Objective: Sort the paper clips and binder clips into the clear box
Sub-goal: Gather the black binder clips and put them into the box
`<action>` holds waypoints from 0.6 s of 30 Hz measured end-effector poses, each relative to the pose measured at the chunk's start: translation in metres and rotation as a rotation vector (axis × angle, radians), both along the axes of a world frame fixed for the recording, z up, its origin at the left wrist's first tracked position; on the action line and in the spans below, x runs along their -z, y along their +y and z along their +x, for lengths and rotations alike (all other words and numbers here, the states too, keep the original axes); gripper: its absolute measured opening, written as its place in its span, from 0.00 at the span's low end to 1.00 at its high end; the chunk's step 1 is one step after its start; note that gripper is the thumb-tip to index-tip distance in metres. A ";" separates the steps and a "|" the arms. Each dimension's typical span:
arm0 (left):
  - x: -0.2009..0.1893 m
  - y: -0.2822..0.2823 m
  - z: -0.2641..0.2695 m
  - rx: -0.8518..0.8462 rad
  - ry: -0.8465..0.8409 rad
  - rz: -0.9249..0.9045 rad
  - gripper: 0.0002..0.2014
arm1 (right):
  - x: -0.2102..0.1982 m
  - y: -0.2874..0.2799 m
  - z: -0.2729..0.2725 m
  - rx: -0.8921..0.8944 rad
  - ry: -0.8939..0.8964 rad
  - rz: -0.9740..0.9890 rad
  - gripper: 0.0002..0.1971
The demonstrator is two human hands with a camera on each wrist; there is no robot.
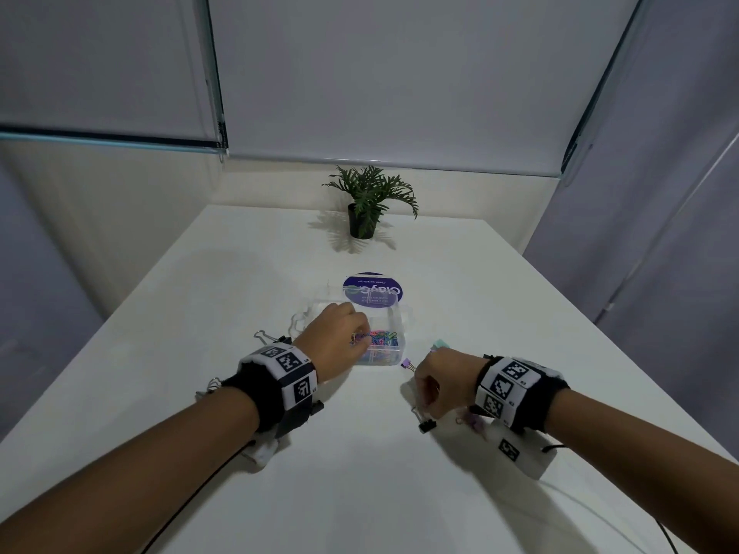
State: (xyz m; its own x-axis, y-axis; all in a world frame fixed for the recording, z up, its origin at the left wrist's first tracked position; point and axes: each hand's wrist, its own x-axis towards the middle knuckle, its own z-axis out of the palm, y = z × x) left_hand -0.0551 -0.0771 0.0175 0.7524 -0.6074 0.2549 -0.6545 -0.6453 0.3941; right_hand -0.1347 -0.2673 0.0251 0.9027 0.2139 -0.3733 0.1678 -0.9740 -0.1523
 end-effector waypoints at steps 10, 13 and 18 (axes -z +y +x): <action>0.003 -0.004 -0.016 0.057 -0.023 -0.061 0.10 | -0.014 0.007 0.056 0.188 -0.421 0.342 0.06; 0.005 -0.006 -0.017 0.064 -0.012 -0.047 0.10 | -0.010 0.001 0.060 0.247 -0.474 0.350 0.08; 0.008 -0.011 -0.017 0.108 0.045 0.044 0.10 | 0.006 -0.034 0.053 0.363 -0.398 0.134 0.14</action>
State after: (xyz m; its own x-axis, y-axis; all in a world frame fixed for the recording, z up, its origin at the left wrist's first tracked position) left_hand -0.0725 -0.0883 0.0099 0.6922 -0.6953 0.1936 -0.7033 -0.5895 0.3974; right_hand -0.0821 -0.3017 0.0187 0.9931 -0.1155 0.0212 -0.1055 -0.9564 -0.2723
